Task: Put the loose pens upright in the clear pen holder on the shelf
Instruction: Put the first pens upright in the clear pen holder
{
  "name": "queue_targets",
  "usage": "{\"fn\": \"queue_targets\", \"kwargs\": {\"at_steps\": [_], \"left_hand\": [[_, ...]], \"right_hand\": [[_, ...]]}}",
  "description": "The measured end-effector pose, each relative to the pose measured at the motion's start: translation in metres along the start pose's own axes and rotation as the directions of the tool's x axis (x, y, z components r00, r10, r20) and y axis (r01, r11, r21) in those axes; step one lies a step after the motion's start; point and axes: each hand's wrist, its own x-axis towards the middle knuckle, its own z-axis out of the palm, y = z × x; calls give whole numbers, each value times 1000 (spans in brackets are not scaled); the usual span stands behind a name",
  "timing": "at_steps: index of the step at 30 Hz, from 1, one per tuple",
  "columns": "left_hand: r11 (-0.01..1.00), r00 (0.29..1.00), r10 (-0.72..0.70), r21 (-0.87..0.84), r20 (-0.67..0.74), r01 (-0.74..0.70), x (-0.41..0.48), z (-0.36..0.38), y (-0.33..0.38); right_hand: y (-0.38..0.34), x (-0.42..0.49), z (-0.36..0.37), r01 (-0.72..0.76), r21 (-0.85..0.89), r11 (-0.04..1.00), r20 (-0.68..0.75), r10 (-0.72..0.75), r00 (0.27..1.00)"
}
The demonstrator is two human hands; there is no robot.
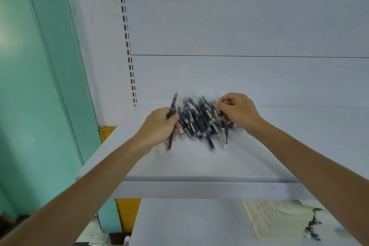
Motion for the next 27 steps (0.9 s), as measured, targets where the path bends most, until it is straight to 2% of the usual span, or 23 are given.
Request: {"fn": "queue_targets", "kwargs": {"at_steps": [3, 6, 8, 12, 18, 22, 27], "left_hand": [[996, 998, 48, -78, 33, -45, -6, 22, 16], [994, 983, 107, 15, 149, -111, -7, 60, 32], [991, 962, 124, 18, 244, -132, -6, 95, 46], [989, 938, 140, -95, 318, -115, 1, 179, 81], [955, 906, 242, -252, 347, -159, -16, 322, 144], [928, 860, 357, -245, 365, -281, -37, 396, 177], [925, 875, 329, -308, 355, -223, -37, 449, 201]], "right_hand": [[6, -3, -29, -30, 101, 994, -19, 32, 999], [22, -9, -72, -41, 107, 993, -30, 45, 999], [37, -15, -107, -46, 117, 992, -58, 54, 997], [75, -36, -188, -59, 158, 986, -186, 88, 979], [141, -76, -331, -99, 131, 986, -356, 140, 924], [184, -98, -407, -123, 209, 970, -435, 205, 877], [226, -101, -454, -171, 252, 952, -431, 269, 861]]}}
